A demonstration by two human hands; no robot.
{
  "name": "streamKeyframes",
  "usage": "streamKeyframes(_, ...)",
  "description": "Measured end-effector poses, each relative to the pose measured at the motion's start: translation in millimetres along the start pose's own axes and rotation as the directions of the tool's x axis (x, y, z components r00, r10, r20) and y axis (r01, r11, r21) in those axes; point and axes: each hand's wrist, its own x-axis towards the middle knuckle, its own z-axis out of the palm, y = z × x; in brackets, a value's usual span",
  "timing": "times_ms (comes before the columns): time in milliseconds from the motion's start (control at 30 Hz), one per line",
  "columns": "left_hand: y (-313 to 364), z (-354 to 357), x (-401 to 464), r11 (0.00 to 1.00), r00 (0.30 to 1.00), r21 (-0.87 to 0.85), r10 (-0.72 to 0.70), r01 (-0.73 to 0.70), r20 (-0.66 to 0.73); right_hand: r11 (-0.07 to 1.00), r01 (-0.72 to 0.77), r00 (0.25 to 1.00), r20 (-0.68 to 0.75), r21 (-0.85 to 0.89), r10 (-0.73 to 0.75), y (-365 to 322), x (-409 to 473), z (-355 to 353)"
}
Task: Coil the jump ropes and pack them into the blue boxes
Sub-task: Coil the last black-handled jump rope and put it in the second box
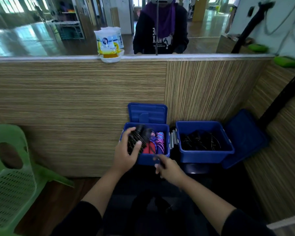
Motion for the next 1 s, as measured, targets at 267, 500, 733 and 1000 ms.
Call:
streamKeyframes(267, -47.2, 1.0, -4.7, 0.897, 0.965, 0.411, -0.233, 0.163, 0.125, 0.821, 0.355, 0.935, 0.149, -0.447, -0.323, -18.1, -15.1, 18.2)
streamKeyframes(500, -33.1, 16.2, -54.4, 0.940, 0.868, 0.321, -0.061, -0.116, 0.493, 0.734, 0.488, 0.862, 0.125, -0.472, -0.492, -38.3, 10.3, -42.1)
streamKeyframes(733, -3.6, 10.3, -67.0, 0.991, 0.882, 0.129, -0.081, 0.022, 0.465, 0.802, 0.376, 0.923, 0.115, -0.465, -0.366, -28.4, 22.5, -60.4)
streamKeyframes(1000, 2.4, 0.3, -58.9, 0.999, 0.928, 0.028, -0.025, 0.015, 0.372, 0.956, 0.235, 0.958, 0.206, -0.177, -0.197, -23.6, 22.9, -54.0)
